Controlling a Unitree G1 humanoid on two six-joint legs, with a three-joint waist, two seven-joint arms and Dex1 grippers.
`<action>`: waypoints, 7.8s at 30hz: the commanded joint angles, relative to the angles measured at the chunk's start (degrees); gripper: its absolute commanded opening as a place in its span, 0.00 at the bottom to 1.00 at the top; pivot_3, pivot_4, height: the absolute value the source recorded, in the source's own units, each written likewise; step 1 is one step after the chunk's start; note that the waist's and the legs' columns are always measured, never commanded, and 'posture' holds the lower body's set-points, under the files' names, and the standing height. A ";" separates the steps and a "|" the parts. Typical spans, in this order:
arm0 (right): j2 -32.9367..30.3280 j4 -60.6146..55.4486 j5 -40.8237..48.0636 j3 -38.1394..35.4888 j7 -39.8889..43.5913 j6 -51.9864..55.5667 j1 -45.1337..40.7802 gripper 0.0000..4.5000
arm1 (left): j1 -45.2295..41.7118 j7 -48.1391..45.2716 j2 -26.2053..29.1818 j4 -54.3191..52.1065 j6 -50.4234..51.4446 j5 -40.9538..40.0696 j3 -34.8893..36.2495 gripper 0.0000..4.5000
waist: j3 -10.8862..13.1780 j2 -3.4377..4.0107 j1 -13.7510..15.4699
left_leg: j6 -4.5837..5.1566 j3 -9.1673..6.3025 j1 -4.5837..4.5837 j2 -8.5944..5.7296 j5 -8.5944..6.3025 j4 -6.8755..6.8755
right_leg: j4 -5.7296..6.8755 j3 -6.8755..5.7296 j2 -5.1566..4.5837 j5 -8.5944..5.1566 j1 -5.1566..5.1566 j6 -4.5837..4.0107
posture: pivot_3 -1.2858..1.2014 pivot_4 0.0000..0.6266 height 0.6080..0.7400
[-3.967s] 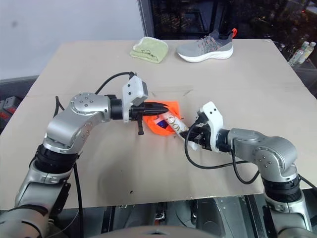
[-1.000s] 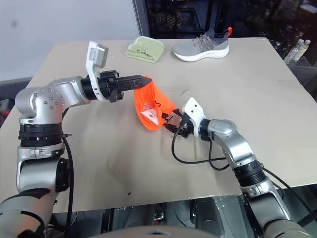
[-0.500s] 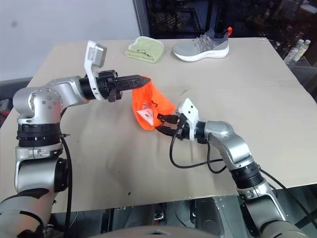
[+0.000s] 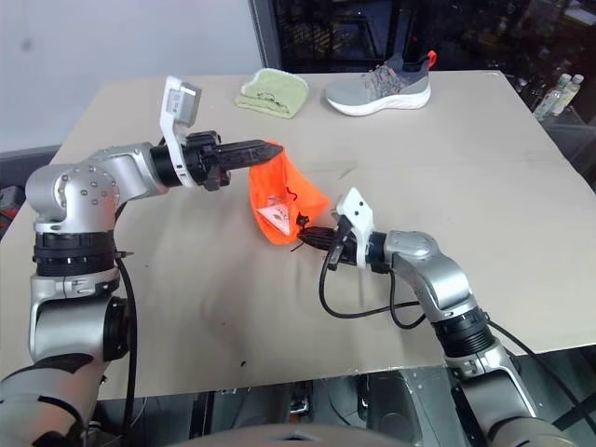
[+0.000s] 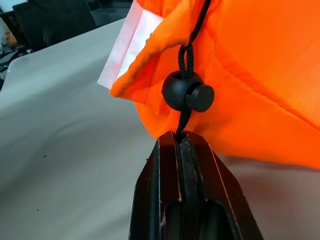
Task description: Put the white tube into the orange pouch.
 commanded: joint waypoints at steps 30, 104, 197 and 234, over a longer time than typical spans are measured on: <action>-17.40 -24.35 53.83 -21.84 -15.13 26.45 0.52 0.00 | 1.31 -19.99 3.35 -15.01 -31.75 16.03 -18.90 0.34 | 0.02 0.02 1.46 | 0.06 -0.01 0.00 -0.01 -0.03 -0.07 | -0.09 0.00 0.02 -0.01 0.01 -0.01 | 0.52 0.24 1.00; -10.61 15.59 21.37 -26.68 -17.01 -6.04 -41.59 0.00 | -35.81 20.79 -2.18 61.15 -64.24 44.98 -7.95 0.05 | 0.12 -0.14 0.22 | 0.12 0.44 -1.07 -0.13 -0.05 -0.32 | -0.14 -0.31 -0.07 0.03 -0.84 0.06 | 0.52 0.24 1.00; 4.15 3.95 -23.04 10.75 -15.90 -14.83 -9.12 0.67 | 20.02 -6.55 5.01 -1.69 -23.88 17.71 -1.81 0.01 | -0.18 -0.29 -0.41 | 0.01 0.10 -0.72 0.10 0.01 0.48 | 0.58 0.01 0.00 -0.02 -0.76 0.08 | 0.52 0.24 1.00; 14.02 22.11 -26.70 8.92 -9.29 -29.13 -18.02 0.62 | 19.72 -1.01 8.20 -11.55 -13.53 8.01 0.80 0.01 | -0.18 -0.28 -0.35 | -0.06 0.10 -0.70 0.09 0.04 0.48 | 0.58 0.03 -0.01 0.00 -0.74 0.05 | 0.52 0.24 1.00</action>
